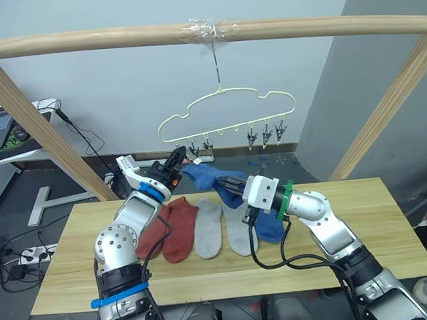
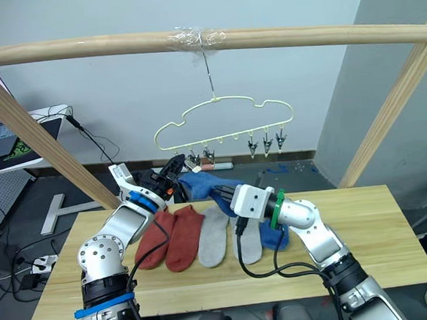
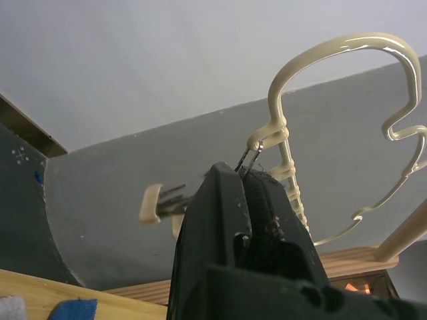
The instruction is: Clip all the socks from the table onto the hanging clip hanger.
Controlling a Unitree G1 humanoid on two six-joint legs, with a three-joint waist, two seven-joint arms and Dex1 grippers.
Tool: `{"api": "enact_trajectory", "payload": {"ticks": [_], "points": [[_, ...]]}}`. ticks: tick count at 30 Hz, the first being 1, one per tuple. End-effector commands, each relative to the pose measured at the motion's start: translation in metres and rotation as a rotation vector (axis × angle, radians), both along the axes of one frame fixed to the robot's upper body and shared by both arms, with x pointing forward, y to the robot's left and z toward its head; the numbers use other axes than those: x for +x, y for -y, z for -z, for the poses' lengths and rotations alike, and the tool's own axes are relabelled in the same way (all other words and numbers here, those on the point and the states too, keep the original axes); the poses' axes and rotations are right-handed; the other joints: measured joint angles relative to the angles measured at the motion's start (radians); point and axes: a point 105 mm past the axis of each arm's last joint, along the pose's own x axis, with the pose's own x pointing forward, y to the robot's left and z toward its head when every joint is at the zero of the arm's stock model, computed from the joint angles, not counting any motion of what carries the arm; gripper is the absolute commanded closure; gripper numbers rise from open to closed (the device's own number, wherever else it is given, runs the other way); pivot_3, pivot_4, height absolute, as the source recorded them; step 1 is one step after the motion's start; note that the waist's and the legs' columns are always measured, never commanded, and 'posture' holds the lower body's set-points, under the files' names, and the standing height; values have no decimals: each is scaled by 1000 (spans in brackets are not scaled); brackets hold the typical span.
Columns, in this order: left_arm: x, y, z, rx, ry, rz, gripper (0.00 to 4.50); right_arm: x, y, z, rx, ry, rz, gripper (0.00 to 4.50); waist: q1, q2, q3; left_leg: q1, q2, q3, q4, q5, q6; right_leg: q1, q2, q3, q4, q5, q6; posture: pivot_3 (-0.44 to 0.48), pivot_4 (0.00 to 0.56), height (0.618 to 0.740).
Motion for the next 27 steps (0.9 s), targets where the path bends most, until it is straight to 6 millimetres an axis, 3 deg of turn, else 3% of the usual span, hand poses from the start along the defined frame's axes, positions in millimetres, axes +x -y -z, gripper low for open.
{"api": "enact_trajectory", "payload": {"ticks": [1,11,23,27], "points": [[-2,-2,-5,7,18,-6,4500,0,-1,-9,17,47,-6,4466,0,0,0,0,0,0,0,0,0,0,0,0,0,0,0,17,163,740],[-4,-1,-6,6,28,3,4500,1,-4,-1,-6,45,-7,4466,0,0,0,0,0,0,0,0,0,0,0,0,0,0,0,19,162,740],[-9,-3,-5,19,32,2,4500,3,-9,-7,10,68,-15,4466,1,0,0,0,0,0,0,0,0,0,0,0,0,0,0,34,157,740],[-10,-3,-5,26,34,0,3282,3,-9,-7,12,71,-17,4500,2,0,0,-1,0,0,0,0,0,0,0,0,0,0,0,34,157,740]]}}
